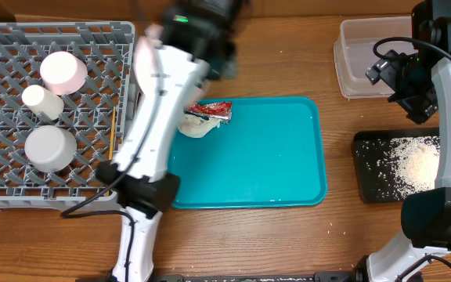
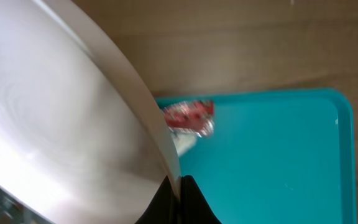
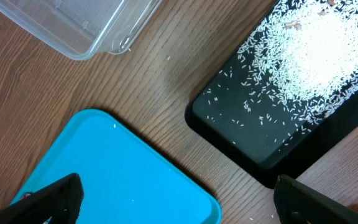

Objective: Sort waste into correct bins and load items into the dishwasher
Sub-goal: 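Lift the plate with the left gripper toward the rack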

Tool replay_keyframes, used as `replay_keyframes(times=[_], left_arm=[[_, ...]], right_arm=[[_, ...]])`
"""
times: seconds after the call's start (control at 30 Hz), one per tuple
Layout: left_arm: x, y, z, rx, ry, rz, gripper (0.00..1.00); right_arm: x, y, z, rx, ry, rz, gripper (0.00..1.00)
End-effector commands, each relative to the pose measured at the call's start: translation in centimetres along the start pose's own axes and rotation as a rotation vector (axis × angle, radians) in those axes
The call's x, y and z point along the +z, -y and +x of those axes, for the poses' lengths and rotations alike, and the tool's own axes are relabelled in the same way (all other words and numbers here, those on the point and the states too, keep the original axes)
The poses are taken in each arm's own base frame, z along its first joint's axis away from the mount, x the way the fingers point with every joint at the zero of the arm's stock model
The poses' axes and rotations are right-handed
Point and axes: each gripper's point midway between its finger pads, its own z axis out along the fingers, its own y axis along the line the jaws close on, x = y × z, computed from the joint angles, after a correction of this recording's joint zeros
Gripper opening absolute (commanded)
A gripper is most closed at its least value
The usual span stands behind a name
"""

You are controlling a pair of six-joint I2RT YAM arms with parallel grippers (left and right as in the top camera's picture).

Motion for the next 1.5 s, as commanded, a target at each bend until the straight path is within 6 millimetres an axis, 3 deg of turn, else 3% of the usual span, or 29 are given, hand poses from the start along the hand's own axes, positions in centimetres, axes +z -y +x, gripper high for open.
replay_keyframes(times=[0.0,0.23,0.4,0.53,0.8,1.1,1.3,1.47], left_arm=[[-3.0,-3.1,-2.2,0.187,0.088,0.098,0.04],[-2.9,-4.6,-2.7,0.411,0.121,0.484,0.04],[-1.8,-9.2,-3.1,0.333,0.121,0.493,0.04],[-1.4,-10.7,-3.1,0.387,0.165,0.592,0.04],[2.5,-14.7,-2.2,0.337,0.135,0.614,0.04],[2.1,-15.5,-1.4,0.336,0.187,0.741,0.04],[2.7,-15.7,-0.8,0.325,0.16,0.743,0.04],[3.2,-17.0,-0.4,0.3,0.145,0.721,0.04]], right_arm=[[-0.5,-0.2,-0.2,-0.007,0.018,-0.012,1.0],[-0.5,-0.2,-0.2,-0.007,0.018,-0.012,1.0],[-0.5,-0.2,-0.2,-0.007,0.018,-0.012,1.0],[-0.5,-0.2,-0.2,-0.007,0.018,-0.012,1.0],[-0.5,-0.2,-0.2,-0.007,0.018,-0.012,1.0],[-0.5,-0.2,-0.2,-0.007,0.018,-0.012,1.0],[-0.5,-0.2,-0.2,-0.007,0.018,-0.012,1.0],[-0.5,-0.2,-0.2,-0.007,0.018,-0.012,1.0]])
